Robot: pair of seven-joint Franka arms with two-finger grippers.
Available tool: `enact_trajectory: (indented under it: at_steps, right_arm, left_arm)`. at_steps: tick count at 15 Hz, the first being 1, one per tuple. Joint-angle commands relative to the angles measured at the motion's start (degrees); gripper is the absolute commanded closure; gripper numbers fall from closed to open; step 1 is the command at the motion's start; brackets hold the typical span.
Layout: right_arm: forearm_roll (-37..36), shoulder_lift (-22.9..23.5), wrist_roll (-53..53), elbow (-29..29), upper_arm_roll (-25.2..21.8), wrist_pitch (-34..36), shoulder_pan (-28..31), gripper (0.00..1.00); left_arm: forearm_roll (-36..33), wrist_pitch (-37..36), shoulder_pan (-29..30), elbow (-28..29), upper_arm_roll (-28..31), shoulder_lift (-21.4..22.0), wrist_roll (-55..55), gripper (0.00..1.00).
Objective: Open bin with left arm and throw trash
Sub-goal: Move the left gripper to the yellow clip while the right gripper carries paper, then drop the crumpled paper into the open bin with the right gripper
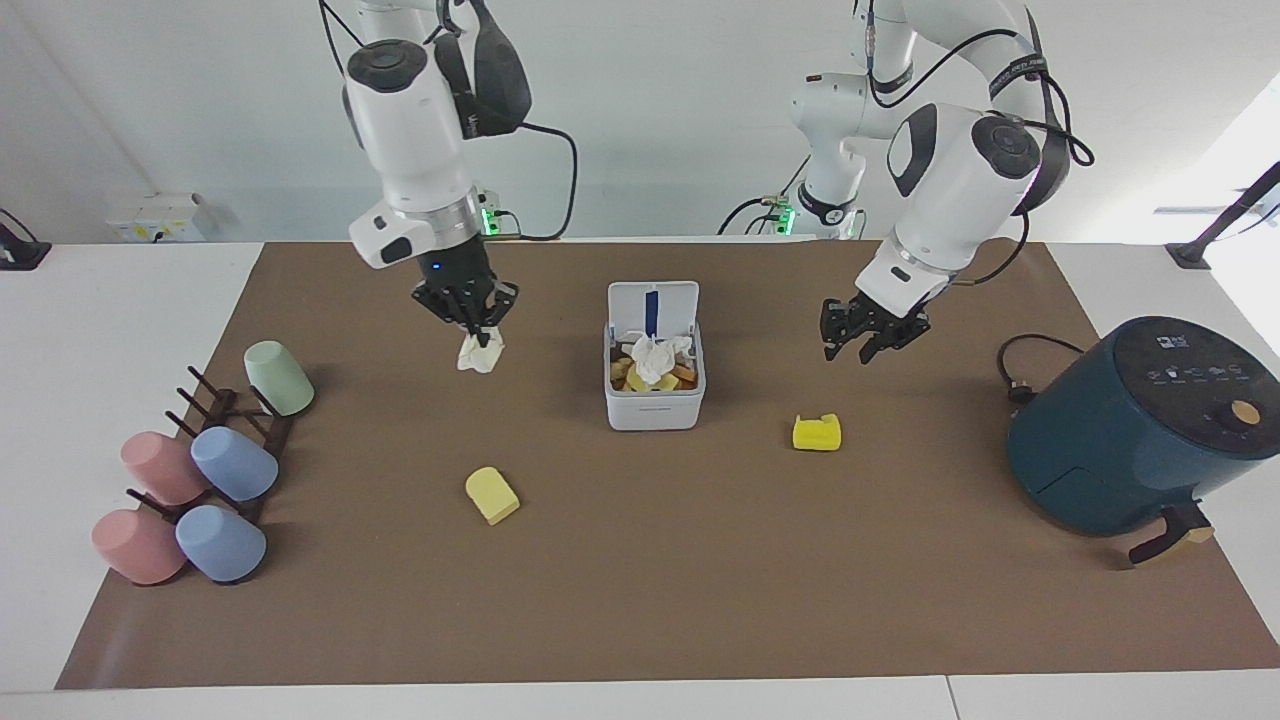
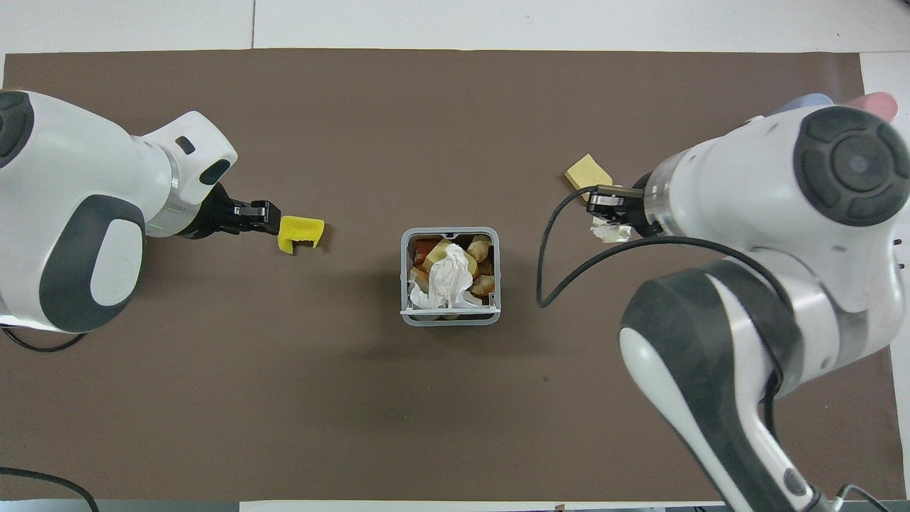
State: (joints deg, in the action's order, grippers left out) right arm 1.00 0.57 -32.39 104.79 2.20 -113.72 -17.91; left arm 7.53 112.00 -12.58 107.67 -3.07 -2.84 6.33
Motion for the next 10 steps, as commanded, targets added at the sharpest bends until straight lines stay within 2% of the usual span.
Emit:
enact_trajectory:
  at_steps: [1, 4, 7, 10]
  right_arm:
    - [0.75, 1.01, -4.25, 0.76, -0.09, -3.26, -4.04, 1.0]
    - [5.4, 3.64, -6.54, 0.59, -0.09, -7.03, -8.8, 1.0]
    - [5.68, 6.63, -6.45, 0.85, 0.0, -10.2, -14.33, 1.0]
    - [5.76, 6.99, -6.45, 2.86, 0.08, -14.5, -15.04, 1.0]
  left_arm:
    - [-2.17, 4.43, 1.6, 1.57, -0.45, -2.33, -0.53, 0.0]
    - [-2.26, 11.28, 1.33, 3.5, -0.45, -6.9, -0.35, 0.0]
    - [-2.35, 20.95, 0.46, 6.58, -0.45, -11.99, -0.44, 0.0]
    - [-2.61, 25.79, -1.57, 6.58, -0.45, -16.66, -0.09, 0.0]
